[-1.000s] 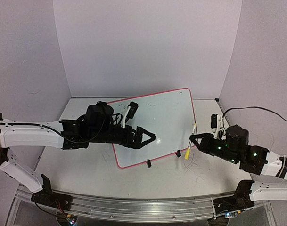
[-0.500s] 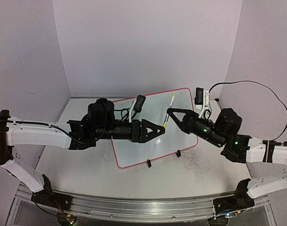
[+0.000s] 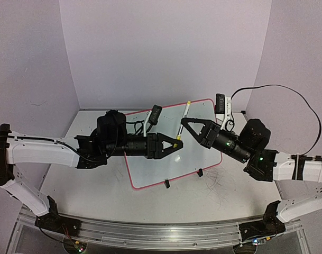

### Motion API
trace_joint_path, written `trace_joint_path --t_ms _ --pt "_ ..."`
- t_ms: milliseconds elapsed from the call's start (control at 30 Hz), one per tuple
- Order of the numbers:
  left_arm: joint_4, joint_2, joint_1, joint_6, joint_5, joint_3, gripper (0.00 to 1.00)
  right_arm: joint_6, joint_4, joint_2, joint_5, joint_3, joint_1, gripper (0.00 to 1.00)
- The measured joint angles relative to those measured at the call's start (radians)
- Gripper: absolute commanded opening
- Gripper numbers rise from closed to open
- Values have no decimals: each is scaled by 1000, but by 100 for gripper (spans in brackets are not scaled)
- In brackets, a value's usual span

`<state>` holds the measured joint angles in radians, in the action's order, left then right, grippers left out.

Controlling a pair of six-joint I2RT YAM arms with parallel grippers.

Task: Write a sentence on the whiteboard
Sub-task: Pass from the right arm to the left

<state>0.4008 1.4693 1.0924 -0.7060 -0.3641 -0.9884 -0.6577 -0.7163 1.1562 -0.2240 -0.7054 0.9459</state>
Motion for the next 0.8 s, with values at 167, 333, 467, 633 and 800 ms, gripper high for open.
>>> trace_joint_path --t_ms 167,333,467,633,800 --pt "8 0 0 5 -2 -1 24 -7 -1 7 -7 0 4 0" --pt "22 -1 2 26 -7 0 7 -19 16 7 -4 -7 3 26" --pt "10 -17 3 91 -7 8 1 -11 162 13 -6 -84 3 97" --pt "-157 -56 0 286 44 -3 0 105 451 -4 18 -218 5 98" --pt "-378 -81 0 493 119 -39 0 247 757 -18 113 -355 1 98"
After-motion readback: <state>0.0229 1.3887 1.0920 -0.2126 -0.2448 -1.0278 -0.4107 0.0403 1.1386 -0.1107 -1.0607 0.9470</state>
